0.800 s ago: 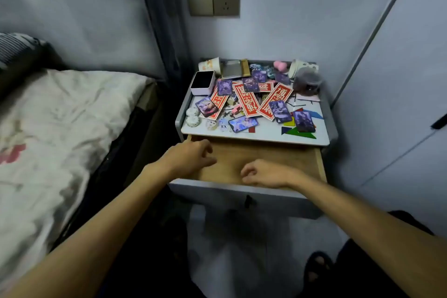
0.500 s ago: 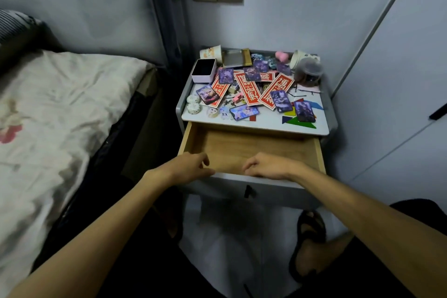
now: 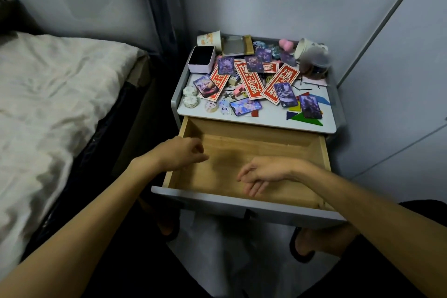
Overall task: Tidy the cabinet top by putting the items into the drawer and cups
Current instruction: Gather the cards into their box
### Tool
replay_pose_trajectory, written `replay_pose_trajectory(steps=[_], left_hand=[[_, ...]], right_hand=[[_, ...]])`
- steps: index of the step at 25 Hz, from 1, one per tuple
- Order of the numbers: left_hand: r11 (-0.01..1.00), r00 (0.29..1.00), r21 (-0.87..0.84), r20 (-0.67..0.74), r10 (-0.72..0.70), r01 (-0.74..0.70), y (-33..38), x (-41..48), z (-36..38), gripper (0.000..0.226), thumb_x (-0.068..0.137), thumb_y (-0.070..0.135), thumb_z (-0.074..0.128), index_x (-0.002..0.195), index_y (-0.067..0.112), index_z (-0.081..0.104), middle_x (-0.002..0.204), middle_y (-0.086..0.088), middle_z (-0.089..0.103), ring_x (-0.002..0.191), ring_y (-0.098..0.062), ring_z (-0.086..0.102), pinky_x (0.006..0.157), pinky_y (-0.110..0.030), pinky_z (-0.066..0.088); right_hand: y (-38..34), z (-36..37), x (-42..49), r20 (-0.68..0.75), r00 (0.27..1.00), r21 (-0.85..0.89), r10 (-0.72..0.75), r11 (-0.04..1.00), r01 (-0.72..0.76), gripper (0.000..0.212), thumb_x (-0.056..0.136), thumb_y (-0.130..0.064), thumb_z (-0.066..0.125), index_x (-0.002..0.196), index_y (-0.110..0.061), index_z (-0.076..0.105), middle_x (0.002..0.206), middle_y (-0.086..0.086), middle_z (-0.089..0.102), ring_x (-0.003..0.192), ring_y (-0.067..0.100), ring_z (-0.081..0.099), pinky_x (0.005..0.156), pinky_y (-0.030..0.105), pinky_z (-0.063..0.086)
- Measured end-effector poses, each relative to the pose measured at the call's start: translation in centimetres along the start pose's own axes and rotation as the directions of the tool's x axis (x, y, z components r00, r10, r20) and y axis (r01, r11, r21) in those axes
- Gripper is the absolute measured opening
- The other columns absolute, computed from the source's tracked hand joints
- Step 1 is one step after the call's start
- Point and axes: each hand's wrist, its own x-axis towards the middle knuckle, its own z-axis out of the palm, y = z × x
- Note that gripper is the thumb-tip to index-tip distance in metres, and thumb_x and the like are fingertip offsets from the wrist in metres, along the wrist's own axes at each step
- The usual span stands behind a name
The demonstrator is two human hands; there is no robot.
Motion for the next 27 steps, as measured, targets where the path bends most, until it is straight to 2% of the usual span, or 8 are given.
replay_pose_trajectory(steps=[2, 4, 7, 10, 13, 15, 21, 27], left_hand=[[0.994, 0.986, -0.091, -0.164, 0.042, -0.058, -0.1, 0.7, -2.0, 0.027, 0.093, 0.044, 0.058, 0.108, 0.022, 0.062, 0.096, 0.004, 0.068, 0.08, -0.011, 0.065, 0.082, -0.035, 0.055], [0.946, 0.948, -0.302, -0.318, 0.02, -0.121, -0.3, 1.5, -4.0, 0.022, 0.094, 0.039, 0.06, 0.103, 0.02, 0.065, 0.09, 0.001, 0.073, 0.075, -0.015, 0.07, 0.076, -0.035, 0.058], [0.695, 0.895, -0.683, -0.427, -0.128, -0.226, -0.2, 3.2, -7.2, 0.012, 0.095, 0.026, 0.059, 0.095, 0.015, 0.066, 0.086, -0.007, 0.074, 0.066, -0.019, 0.07, 0.058, -0.029, 0.052], [0.464, 0.876, -0.848, -0.407, -0.259, -0.256, -0.6, 5.4, -9.5, 0.017, 0.095, 0.022, 0.056, 0.102, 0.01, 0.065, 0.085, -0.007, 0.071, 0.063, -0.017, 0.066, 0.056, -0.025, 0.047], [0.312, 0.88, -0.923, -0.33, -0.341, -0.225, -1.9, 8.0, -10.2, 0.021, 0.095, 0.024, 0.055, 0.108, 0.011, 0.064, 0.088, -0.006, 0.072, 0.063, -0.015, 0.067, 0.057, -0.025, 0.049], [0.234, 0.887, -0.951, -0.28, -0.367, -0.203, -2.6, 9.1, -10.5, 0.022, 0.094, 0.024, 0.055, 0.111, 0.012, 0.063, 0.089, -0.005, 0.072, 0.065, -0.014, 0.068, 0.058, -0.025, 0.049], [0.037, 0.868, -0.97, -0.233, -0.439, -0.241, -4.0, 10.5, -11.7, 0.023, 0.094, 0.023, 0.055, 0.113, 0.012, 0.062, 0.09, -0.004, 0.067, 0.076, -0.019, 0.066, 0.068, -0.03, 0.05], [-0.053, 0.837, -0.961, -0.208, -0.505, -0.271, -3.3, 10.9, -11.8, 0.026, 0.093, 0.025, 0.057, 0.114, 0.012, 0.061, 0.097, -0.004, 0.062, 0.081, -0.017, 0.059, 0.068, -0.029, 0.048]], right_hand=[[-1.8, -2.2, -0.3, -0.066, 0.995, -0.033, -0.075, 0.997, 0.073, 0.033, 0.104, -0.016, 0.041, 0.134, -0.003, 0.048, 0.114, 0.02, 0.065, 0.08, 0.014, 0.064, 0.071, 0.018, 0.051], [-4.3, -4.7, -0.9, -0.178, 0.969, -0.084, -0.169, 0.984, 0.156, 0.03, 0.103, -0.015, 0.044, 0.129, -0.004, 0.053, 0.109, 0.014, 0.067, 0.081, 0.014, 0.064, 0.071, 0.019, 0.052], [-8.2, -8.7, -0.7, -0.354, 0.889, -0.175, -0.293, 0.954, 0.245, 0.023, 0.1, -0.012, 0.05, 0.119, -0.003, 0.06, 0.101, 0.01, 0.07, 0.079, 0.016, 0.066, 0.067, 0.026, 0.051], [-12.1, -12.4, 1.6, -0.482, 0.766, -0.385, -0.425, 0.888, 0.251, 0.022, 0.095, -0.018, 0.059, 0.116, -0.012, 0.065, 0.103, 0.004, 0.069, 0.079, 0.019, 0.067, 0.069, 0.035, 0.054], [-15.7, -16.0, 7.0, -0.552, 0.607, -0.633, -0.572, 0.761, 0.142, 0.033, 0.091, -0.024, 0.065, 0.122, -0.016, 0.062, 0.118, 0.004, 0.063, 0.099, 0.02, 0.063, 0.085, 0.034, 0.052], [-17.1, -17.9, 10.9, -0.552, 0.551, -0.733, -0.626, 0.679, 0.037, 0.042, 0.087, -0.031, 0.068, 0.127, -0.02, 0.058, 0.125, 0.004, 0.056, 0.113, 0.021, 0.055, 0.093, 0.037, 0.047], [-17.9, -19.8, 17.1, -0.564, 0.532, -0.799, -0.631, 0.58, -0.16, 0.034, 0.083, -0.037, 0.072, 0.112, -0.022, 0.064, 0.118, 0.002, 0.059, 0.105, 0.027, 0.059, 0.085, 0.042, 0.051], [-18.4, -19.6, 14.3, -0.603, 0.464, -0.76, -0.649, 0.644, -0.087, 0.022, 0.083, -0.03, 0.074, 0.102, -0.021, 0.067, 0.105, 0.0, 0.065, 0.096, 0.022, 0.061, 0.084, 0.043, 0.052]])
